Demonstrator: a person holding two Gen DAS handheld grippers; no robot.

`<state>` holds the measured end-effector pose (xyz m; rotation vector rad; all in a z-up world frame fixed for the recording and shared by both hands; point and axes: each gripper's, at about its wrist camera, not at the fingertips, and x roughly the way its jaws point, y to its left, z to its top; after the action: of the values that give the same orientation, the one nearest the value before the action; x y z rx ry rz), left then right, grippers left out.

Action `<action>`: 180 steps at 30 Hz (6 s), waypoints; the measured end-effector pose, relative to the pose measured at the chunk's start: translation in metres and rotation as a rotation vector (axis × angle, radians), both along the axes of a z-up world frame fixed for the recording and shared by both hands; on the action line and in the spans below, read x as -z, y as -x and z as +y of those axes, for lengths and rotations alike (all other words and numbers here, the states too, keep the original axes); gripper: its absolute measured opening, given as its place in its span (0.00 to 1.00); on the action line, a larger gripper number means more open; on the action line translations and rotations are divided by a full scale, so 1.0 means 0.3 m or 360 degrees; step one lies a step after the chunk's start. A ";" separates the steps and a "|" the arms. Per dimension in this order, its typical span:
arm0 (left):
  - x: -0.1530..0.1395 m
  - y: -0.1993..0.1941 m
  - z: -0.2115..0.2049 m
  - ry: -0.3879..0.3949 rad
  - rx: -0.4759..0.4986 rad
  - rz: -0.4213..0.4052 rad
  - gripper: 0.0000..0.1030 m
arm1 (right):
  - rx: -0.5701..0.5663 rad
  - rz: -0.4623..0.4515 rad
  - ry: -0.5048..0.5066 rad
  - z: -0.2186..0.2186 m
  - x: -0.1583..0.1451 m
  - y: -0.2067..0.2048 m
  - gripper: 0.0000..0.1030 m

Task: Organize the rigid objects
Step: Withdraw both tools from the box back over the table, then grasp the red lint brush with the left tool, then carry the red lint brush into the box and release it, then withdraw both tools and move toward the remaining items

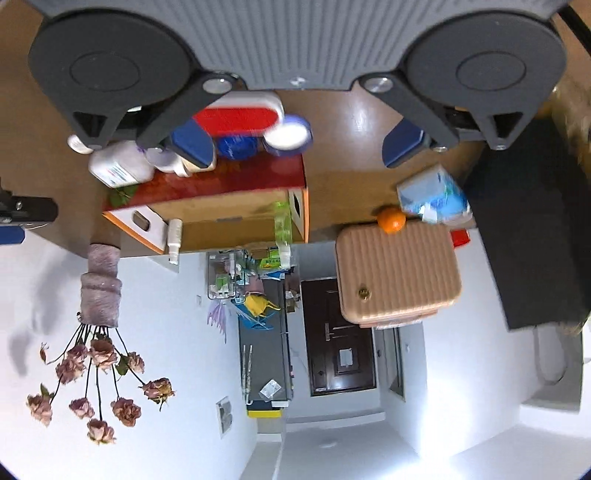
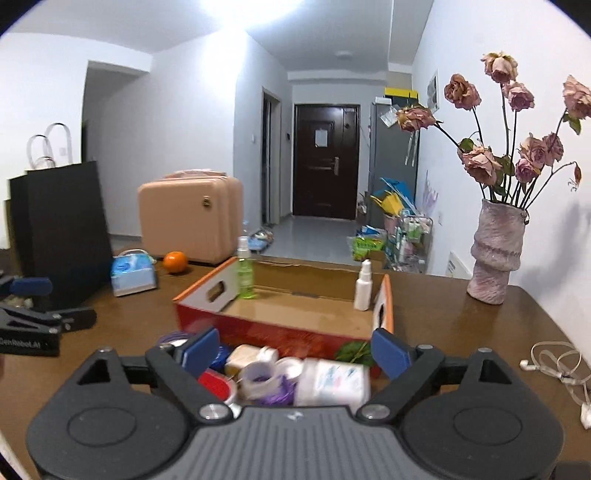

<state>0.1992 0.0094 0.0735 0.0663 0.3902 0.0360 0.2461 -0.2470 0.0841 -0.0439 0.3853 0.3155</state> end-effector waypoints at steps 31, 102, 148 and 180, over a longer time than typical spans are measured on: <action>0.256 -0.006 0.006 0.0224 0.0123 0.0270 0.93 | 0.0146 0.0188 -0.0230 -0.020 0.380 0.215 0.77; 0.067 -0.740 0.178 0.0763 0.0384 0.0444 0.33 | 0.0100 0.0478 -0.0774 -0.245 0.165 -0.583 0.11; -0.019 -0.007 0.068 -0.0011 0.0017 -0.0269 0.99 | 0.0143 -0.0221 0.0059 0.134 0.051 0.011 0.91; 0.200 0.350 0.073 0.0098 0.0120 0.0047 1.00 | 0.0239 0.0039 -0.0097 0.074 0.304 0.471 1.00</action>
<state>0.0942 0.0312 0.0134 0.0209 0.4181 -0.0515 0.1049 -0.2247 -0.0071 0.0485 0.4005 0.1797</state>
